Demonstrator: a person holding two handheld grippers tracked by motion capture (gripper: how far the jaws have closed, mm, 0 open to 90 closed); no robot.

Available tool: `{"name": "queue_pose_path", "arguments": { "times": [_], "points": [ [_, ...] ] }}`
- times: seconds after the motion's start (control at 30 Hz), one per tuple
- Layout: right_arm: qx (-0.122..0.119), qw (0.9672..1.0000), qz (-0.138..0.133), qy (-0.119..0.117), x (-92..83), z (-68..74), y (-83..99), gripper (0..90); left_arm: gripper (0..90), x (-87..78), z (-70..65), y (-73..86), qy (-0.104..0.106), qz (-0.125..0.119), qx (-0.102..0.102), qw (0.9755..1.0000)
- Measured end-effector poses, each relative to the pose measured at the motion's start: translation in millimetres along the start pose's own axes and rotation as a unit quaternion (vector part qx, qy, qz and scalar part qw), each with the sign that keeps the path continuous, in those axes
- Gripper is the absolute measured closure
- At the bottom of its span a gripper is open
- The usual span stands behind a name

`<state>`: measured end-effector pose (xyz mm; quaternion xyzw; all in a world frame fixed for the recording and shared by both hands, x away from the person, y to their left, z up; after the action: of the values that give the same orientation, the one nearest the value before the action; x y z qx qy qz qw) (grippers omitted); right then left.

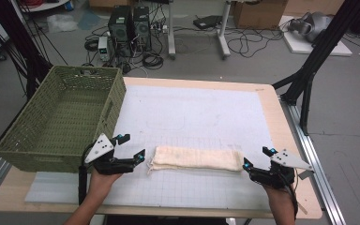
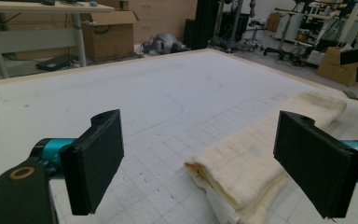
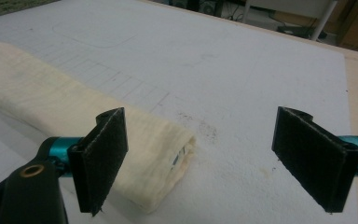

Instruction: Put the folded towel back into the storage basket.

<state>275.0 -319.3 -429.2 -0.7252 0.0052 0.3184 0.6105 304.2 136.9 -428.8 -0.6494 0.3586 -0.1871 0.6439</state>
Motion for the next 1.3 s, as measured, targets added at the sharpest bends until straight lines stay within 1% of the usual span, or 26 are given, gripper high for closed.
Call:
{"name": "queue_pose_path", "arguments": {
  "times": [0.17,0.23,0.4,0.6,0.73,0.9,1.07,1.17,1.3],
  "points": [
    [0.007,1.0000,0.000,-0.003,0.3,0.7,-0.9,16.8,16.3,-1.3,-0.9,0.6,-0.003,0.003,0.003,1.0000],
    [0.002,1.0000,0.001,-0.005,1.1,1.7,-1.5,16.7,16.3,-2.6,-0.3,0.5,-0.004,0.003,0.004,1.0000],
    [0.001,1.0000,0.003,-0.007,2.9,2.4,-2.6,16.8,16.3,-3.7,1.1,1.3,-0.007,0.006,0.001,1.0000],
    [-0.001,1.0000,0.002,-0.009,4.1,2.8,-3.1,16.8,16.3,-3.2,0.1,1.1,-0.005,0.012,0.005,0.9999],
    [0.001,1.0000,0.004,-0.009,4.1,2.9,-2.4,16.8,16.3,-2.3,-0.4,1.3,-0.003,0.015,0.003,0.9999],
    [0.004,1.0000,0.000,-0.009,4.1,2.6,-2.6,16.7,16.3,-0.8,-1.4,1.2,-0.002,0.017,0.008,0.9998],
    [-0.001,1.0000,0.001,-0.008,4.4,3.2,-3.0,16.8,16.3,-0.1,-1.9,1.4,0.001,0.017,0.006,0.9998],
    [0.001,1.0000,0.001,-0.009,4.4,3.9,-3.0,16.8,16.3,0.3,-1.9,1.1,0.003,0.018,0.006,0.9998],
    [0.001,1.0000,-0.001,-0.009,4.8,3.5,-3.9,16.7,18.0,1.0,-3.6,-0.1,0.017,0.023,-0.001,0.9996]
  ]
}}
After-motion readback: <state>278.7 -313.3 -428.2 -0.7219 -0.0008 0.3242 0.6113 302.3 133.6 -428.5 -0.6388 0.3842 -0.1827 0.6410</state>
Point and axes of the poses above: each handheld gripper's, and its own axes: x roughly forward along the jaws, y roughly out of its underside, z roughly to its left, the point moved 4 cm from there along x, roughly forward along the jaws, and after that the axes turned 3 degrees about z, right-handed, at the moved point
